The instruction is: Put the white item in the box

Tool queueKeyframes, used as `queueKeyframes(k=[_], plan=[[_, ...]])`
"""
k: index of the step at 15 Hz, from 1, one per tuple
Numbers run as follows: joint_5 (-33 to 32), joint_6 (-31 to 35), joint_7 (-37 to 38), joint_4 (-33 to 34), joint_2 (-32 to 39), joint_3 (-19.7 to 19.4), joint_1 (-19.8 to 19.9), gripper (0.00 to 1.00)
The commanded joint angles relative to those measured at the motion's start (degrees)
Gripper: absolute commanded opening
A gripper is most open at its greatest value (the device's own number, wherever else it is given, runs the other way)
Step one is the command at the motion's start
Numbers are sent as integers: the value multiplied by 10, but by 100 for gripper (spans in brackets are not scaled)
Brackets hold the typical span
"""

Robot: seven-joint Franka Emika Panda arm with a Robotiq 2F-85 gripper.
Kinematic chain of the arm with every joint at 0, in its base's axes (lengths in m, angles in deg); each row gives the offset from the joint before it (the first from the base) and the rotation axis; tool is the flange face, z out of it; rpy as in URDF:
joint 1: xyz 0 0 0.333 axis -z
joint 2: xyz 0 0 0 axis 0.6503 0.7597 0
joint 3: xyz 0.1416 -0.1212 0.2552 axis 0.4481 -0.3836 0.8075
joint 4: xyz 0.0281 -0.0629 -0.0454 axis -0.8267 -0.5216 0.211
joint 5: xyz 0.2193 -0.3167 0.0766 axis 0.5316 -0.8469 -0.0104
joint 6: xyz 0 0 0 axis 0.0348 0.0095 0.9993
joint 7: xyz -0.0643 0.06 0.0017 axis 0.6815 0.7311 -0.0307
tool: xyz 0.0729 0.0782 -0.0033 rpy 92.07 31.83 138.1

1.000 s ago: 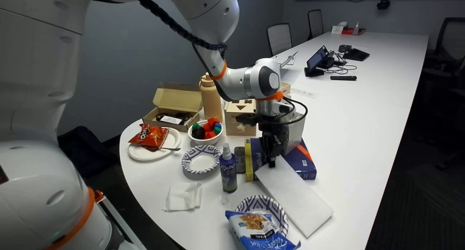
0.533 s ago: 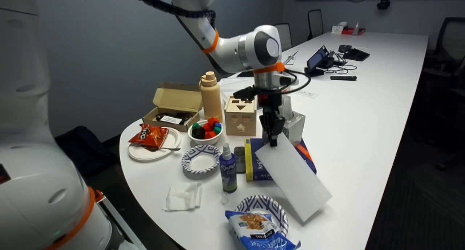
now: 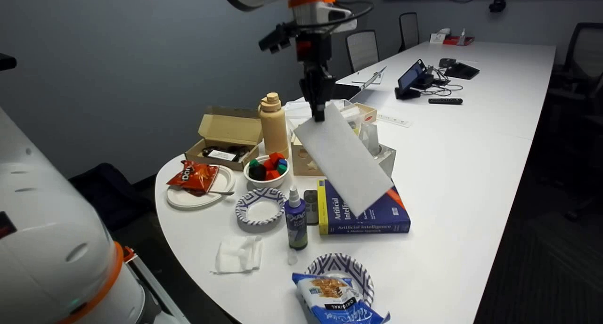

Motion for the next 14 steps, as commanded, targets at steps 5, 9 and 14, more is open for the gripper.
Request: queueKeyframes(k=[5,9,14], plan=[[194,-70,-122,44,-169,29,1,3],[311,6,-169,-16,-196,27,-7,3],[485,158,-307,-148,-153,24,-44,3]])
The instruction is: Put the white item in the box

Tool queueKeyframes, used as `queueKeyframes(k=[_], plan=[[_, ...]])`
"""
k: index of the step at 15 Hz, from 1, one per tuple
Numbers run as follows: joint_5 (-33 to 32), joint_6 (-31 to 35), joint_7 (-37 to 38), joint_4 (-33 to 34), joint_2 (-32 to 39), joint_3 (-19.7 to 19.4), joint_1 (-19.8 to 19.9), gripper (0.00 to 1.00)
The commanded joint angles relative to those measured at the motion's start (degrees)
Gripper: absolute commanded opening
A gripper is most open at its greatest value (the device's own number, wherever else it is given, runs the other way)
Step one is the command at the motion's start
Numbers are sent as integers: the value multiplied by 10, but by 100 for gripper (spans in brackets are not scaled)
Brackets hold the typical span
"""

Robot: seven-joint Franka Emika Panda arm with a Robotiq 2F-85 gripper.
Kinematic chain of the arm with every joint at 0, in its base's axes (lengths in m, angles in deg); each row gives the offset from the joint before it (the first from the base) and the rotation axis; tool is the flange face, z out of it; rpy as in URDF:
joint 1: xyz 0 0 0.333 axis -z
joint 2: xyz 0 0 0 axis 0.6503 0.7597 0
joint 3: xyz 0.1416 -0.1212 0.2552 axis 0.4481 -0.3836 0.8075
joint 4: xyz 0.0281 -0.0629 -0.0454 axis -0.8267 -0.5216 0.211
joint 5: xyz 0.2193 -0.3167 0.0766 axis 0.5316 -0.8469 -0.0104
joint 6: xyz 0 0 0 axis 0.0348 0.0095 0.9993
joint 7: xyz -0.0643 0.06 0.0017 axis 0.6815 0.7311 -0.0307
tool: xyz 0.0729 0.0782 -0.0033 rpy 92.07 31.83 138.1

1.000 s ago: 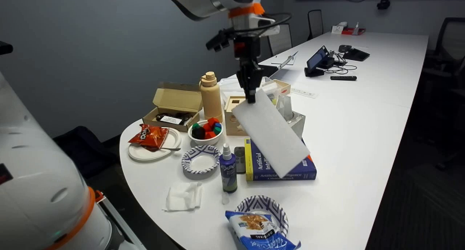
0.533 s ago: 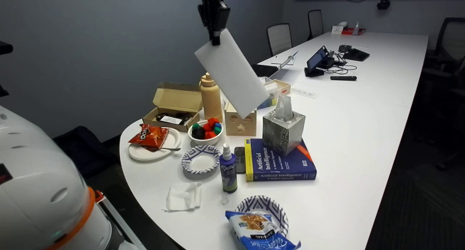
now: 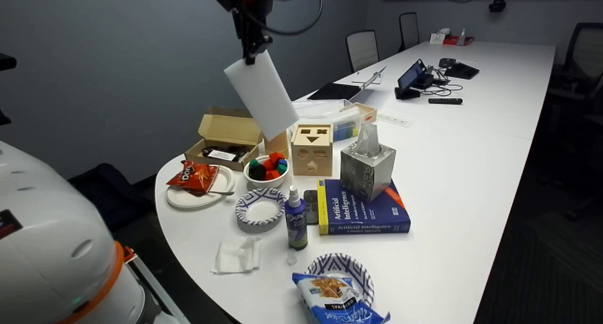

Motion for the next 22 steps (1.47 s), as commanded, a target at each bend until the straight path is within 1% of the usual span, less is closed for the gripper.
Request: queueKeyframes(k=[1,3,6,9,12,14,15,17,19,20,22], plan=[[127,91,-124,-88,32,-12,-35,3],[197,89,-205,-111,56,-20,-44,3],[269,31,-313,-120,80,-35,-32,3],[302,-56,-391,-113,95,-52,-13,3],[326,-137,-460,-105,138,-58,-3,3],[321,-189,-476,-93,179,-51,3,3],[309,-148,-447,-116,132,-41,13,10],[310,-169,-466,-112,163,-38,13,10],[311,-172,-472,-105,179,-38,13,10],[311,-173,-472,-102,181,-37,13,3],[331,-176,-496,-94,204,-26,6,3]])
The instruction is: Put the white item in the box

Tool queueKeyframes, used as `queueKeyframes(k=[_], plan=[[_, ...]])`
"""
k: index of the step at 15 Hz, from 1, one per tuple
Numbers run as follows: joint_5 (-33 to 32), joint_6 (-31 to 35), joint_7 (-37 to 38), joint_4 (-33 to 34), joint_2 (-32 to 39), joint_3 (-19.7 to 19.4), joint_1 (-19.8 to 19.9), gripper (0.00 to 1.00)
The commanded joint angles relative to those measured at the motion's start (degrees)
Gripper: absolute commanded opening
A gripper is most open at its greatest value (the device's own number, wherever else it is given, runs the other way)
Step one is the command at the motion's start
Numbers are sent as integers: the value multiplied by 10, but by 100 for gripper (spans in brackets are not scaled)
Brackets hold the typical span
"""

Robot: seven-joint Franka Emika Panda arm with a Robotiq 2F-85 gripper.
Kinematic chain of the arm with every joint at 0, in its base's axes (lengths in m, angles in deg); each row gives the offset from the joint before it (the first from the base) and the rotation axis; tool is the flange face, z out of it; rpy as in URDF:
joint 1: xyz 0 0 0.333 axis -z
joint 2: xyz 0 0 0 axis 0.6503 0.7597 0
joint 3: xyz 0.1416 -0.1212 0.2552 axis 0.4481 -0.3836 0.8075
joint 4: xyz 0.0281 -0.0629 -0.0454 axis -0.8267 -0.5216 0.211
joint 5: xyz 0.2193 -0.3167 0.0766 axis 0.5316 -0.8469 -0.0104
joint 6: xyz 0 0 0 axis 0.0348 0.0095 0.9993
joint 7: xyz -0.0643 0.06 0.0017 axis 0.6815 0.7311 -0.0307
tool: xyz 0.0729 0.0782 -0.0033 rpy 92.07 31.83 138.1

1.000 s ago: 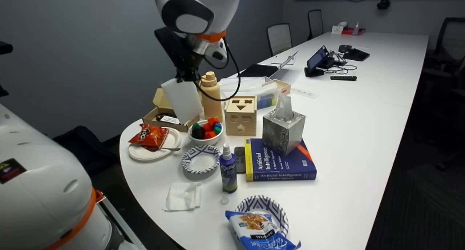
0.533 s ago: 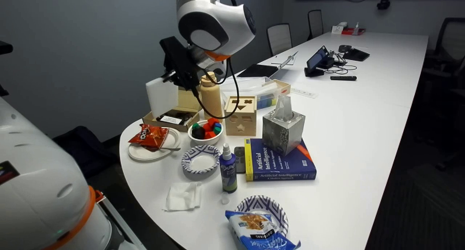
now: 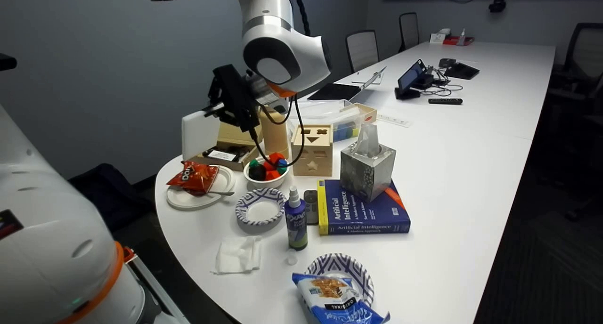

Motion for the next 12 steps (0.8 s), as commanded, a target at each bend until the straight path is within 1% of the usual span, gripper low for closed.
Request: queueKeyframes(k=[1,5,8,12], plan=[[38,2,-43,14,35,31,0,3],[113,12,-110,45,93,67,-9,3],[143,0,-137,75,139,82,-8,3],[171,4,-171,119,209,95,-12,3]])
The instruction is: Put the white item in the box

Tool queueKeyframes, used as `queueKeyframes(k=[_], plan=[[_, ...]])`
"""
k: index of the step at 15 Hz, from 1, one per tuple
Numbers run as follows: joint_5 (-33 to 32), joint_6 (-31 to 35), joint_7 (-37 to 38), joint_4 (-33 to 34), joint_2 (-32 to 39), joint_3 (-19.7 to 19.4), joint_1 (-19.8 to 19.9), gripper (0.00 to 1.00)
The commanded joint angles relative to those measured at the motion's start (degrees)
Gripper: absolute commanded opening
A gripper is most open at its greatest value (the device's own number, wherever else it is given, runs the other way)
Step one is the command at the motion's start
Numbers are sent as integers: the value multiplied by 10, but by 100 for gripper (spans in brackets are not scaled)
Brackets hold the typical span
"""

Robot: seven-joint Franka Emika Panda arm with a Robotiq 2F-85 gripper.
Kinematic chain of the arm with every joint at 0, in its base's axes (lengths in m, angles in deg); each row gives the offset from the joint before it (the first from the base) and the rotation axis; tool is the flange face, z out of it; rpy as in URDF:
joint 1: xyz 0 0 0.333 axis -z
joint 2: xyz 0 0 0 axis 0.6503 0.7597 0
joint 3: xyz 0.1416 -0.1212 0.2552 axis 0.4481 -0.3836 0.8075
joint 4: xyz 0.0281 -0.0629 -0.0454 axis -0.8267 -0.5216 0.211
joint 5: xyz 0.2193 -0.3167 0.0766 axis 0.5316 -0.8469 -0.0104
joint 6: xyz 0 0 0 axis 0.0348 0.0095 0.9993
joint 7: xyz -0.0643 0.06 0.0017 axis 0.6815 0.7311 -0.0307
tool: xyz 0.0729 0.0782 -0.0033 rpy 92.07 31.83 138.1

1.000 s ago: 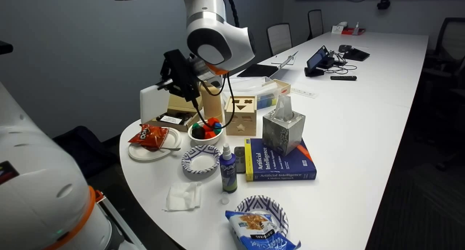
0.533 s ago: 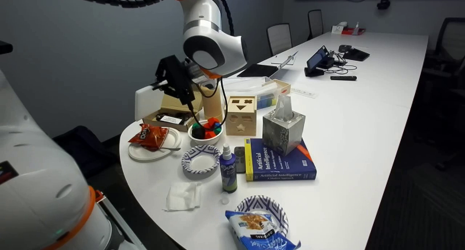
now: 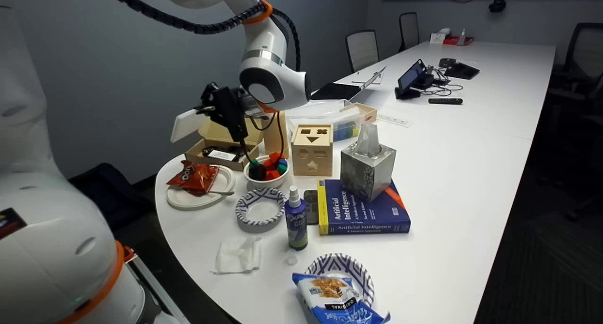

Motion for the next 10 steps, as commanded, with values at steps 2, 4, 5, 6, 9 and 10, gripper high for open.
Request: queueKeyframes(k=[2,4,5,6,9,10], plan=[[26,2,-35,70,91,12,-8,3],[21,13,-31,95,121,17,-17,3],[20,20,-30,106,134,20,-22,3],[20,27,-29,117,146,22,-26,3],[26,35,-27,146,180,30,-35,3],[26,38,-27,153,187,30,-37,3]])
